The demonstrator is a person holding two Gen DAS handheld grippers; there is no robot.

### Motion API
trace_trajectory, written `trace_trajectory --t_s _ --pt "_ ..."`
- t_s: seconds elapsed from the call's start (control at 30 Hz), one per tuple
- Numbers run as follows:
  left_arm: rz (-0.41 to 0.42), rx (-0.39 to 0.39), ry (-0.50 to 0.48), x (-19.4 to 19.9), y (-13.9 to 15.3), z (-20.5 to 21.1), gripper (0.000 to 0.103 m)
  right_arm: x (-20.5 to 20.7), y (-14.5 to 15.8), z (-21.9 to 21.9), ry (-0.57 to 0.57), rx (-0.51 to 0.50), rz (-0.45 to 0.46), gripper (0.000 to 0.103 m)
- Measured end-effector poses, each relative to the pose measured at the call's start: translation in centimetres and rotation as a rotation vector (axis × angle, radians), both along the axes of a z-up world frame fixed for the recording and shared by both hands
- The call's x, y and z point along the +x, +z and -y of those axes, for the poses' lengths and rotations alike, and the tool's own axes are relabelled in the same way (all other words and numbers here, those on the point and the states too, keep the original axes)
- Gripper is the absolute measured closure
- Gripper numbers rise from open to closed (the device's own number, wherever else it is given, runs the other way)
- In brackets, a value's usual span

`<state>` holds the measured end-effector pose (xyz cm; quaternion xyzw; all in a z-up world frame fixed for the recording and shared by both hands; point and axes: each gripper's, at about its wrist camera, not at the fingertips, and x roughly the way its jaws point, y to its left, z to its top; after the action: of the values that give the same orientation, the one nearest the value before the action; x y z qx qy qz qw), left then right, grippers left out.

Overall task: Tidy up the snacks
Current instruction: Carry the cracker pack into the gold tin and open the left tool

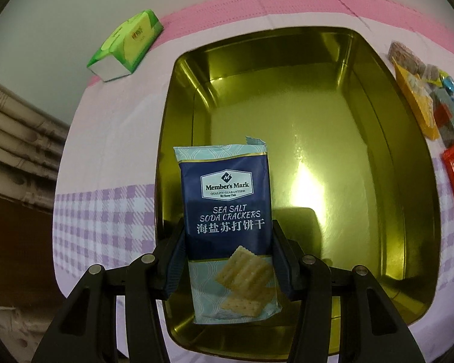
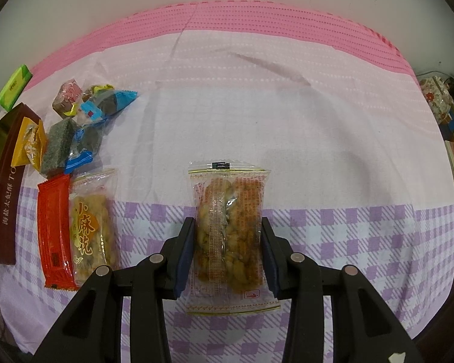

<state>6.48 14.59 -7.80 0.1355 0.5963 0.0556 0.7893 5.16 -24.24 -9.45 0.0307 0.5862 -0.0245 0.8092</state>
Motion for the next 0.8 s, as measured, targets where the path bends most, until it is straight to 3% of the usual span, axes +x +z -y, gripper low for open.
trace_trajectory --t_s 0.53,0.8 --pt "0.048 -0.065 0.012 -0.4 0.3 -0.2 0.051 -0.4 -0.1 -0.2 -0.019 -0.010 0.010 0.066" --pt "0.156 -0.245 0.098 -0.9 3.3 -2.4 0.050 -0.5 3.6 -1.2 -0.058 -0.006 0.103 0.066"
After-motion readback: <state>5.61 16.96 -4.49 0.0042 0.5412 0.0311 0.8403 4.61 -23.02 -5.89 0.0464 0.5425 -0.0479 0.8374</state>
